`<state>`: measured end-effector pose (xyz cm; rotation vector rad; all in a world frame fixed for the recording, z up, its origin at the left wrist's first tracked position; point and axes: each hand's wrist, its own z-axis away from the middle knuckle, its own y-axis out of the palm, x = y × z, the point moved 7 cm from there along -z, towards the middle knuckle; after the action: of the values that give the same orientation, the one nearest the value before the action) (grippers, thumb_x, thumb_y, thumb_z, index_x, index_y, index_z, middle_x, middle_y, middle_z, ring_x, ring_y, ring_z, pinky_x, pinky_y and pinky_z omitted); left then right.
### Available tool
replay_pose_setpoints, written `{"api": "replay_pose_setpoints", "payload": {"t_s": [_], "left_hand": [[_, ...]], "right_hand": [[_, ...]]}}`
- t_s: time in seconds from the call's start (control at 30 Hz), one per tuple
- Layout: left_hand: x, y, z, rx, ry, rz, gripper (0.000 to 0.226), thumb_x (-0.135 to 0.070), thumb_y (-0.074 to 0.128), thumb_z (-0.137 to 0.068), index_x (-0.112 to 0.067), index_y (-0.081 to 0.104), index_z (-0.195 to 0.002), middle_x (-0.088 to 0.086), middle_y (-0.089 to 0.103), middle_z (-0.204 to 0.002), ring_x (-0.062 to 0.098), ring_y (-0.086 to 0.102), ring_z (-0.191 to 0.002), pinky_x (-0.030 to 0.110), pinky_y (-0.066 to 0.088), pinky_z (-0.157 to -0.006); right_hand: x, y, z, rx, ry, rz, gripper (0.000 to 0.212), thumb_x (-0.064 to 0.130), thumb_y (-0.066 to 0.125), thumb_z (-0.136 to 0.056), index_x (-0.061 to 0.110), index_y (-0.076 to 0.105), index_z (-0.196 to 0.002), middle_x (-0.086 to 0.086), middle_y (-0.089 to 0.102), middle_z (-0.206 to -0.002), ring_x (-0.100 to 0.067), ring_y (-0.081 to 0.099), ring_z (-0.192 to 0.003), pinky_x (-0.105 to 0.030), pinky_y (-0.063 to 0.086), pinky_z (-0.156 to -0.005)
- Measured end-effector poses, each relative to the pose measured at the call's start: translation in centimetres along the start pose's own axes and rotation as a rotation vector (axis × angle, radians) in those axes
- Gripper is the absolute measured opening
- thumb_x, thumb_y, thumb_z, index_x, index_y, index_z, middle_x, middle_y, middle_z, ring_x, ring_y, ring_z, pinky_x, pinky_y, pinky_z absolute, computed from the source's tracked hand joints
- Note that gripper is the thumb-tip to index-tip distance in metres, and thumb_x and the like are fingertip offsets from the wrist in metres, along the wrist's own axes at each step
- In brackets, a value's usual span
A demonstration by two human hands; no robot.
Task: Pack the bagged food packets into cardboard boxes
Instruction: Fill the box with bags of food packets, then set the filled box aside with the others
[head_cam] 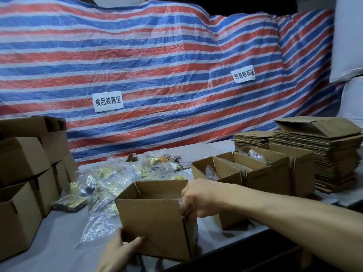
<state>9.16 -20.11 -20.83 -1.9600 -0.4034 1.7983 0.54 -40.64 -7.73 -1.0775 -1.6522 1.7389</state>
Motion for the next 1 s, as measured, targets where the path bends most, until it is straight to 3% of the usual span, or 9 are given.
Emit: {"api": "replay_pose_setpoints", "payload": {"t_s": [0.1,0.27,0.37,0.47,0.53,0.67,0.8,0.93,1.0], "left_hand": [[-1.4,-1.0,-0.1,-0.087,0.017,0.087,0.03,-0.003,0.078,-0.086,0.004,0.059,-0.108,0.02,0.067,-0.095,0.035,0.062,-0.089,0.039,0.042,-0.071],[-6.2,-2.7,-0.5,-0.184,0.093,0.322,0.031,-0.006,0.067,-0.095,-0.003,0.053,-0.123,0.021,0.065,-0.116,0.028,0.063,-0.082,0.04,0.051,-0.07],[-9.8,-2.6,-0.2,-0.238,0.173,0.362,0.048,-0.013,0.07,-0.093,-0.008,0.044,-0.133,0.017,0.059,-0.13,0.032,0.065,-0.099,0.053,0.053,-0.092],[-13.4,-1.0,0.4,-0.215,0.205,0.358,0.073,-0.036,0.068,-0.071,-0.015,0.041,-0.135,0.012,0.057,-0.131,0.032,0.063,-0.114,0.054,0.05,-0.1],[-15.6,1.0,0.1,-0.142,0.238,0.341,0.069,-0.04,0.064,-0.067,-0.017,0.046,-0.129,0.011,0.06,-0.128,0.028,0.062,-0.115,0.047,0.051,-0.096],[-20.0,5.2,-1.3,-0.047,0.441,0.203,0.039,-0.026,0.073,-0.089,-0.018,0.058,-0.125,0.001,0.062,-0.121,0.011,0.061,-0.103,0.024,0.047,-0.074],[-23.5,8.8,-3.6,-0.019,0.58,0.143,0.022,-0.027,0.064,-0.097,-0.018,0.064,-0.117,-0.004,0.066,-0.112,0.011,0.062,-0.104,0.026,0.051,-0.08],[-25.1,11.1,-6.4,0.032,0.627,0.141,0.01,-0.031,0.06,-0.1,-0.024,0.065,-0.104,-0.012,0.066,-0.097,-0.003,0.061,-0.087,0.008,0.045,-0.059],[-25.5,12.1,-7.5,0.073,0.638,0.109,0.009,-0.035,0.06,-0.099,-0.028,0.066,-0.098,-0.013,0.068,-0.092,-0.004,0.061,-0.085,0.008,0.043,-0.059]], "right_hand": [[0.9,-1.6,0.6,-0.023,-0.06,0.077,0.029,0.02,0.063,-0.096,0.022,0.074,-0.122,-0.007,0.073,-0.106,-0.025,0.063,-0.104,-0.041,0.052,-0.088],[0.2,-6.9,1.6,-0.158,-0.085,0.109,0.026,0.026,0.066,-0.096,0.023,0.073,-0.122,-0.006,0.071,-0.105,-0.021,0.064,-0.101,-0.037,0.053,-0.087],[-1.3,-10.6,2.6,-0.287,-0.102,0.115,0.023,0.022,0.07,-0.094,0.021,0.076,-0.116,-0.004,0.072,-0.1,-0.013,0.066,-0.089,-0.017,0.047,-0.078],[-3.8,-13.6,3.5,-0.35,-0.054,0.027,0.022,0.017,0.073,-0.091,0.018,0.077,-0.113,0.007,0.07,-0.093,0.002,0.058,-0.07,-0.001,0.04,-0.068],[-5.8,-14.8,3.8,-0.36,0.009,0.031,0.023,0.018,0.072,-0.091,0.017,0.077,-0.114,0.012,0.069,-0.094,0.002,0.059,-0.069,-0.004,0.043,-0.067],[-10.5,-16.3,4.5,-0.388,0.12,0.092,0.02,0.019,0.074,-0.09,0.017,0.078,-0.11,0.012,0.068,-0.092,0.002,0.061,-0.07,-0.006,0.047,-0.068],[-16.2,-15.8,5.1,-0.409,0.261,0.159,0.021,0.022,0.073,-0.09,0.014,0.078,-0.109,0.0,0.075,-0.096,-0.013,0.069,-0.082,-0.031,0.059,-0.078],[-21.9,-13.5,5.1,-0.345,0.366,0.213,0.02,0.021,0.071,-0.092,0.014,0.077,-0.111,-0.003,0.075,-0.1,-0.016,0.07,-0.088,-0.036,0.06,-0.082],[-24.8,-12.1,5.2,-0.306,0.422,0.22,0.022,0.02,0.071,-0.092,0.017,0.075,-0.113,-0.002,0.075,-0.105,-0.018,0.07,-0.094,-0.034,0.058,-0.085]]}}
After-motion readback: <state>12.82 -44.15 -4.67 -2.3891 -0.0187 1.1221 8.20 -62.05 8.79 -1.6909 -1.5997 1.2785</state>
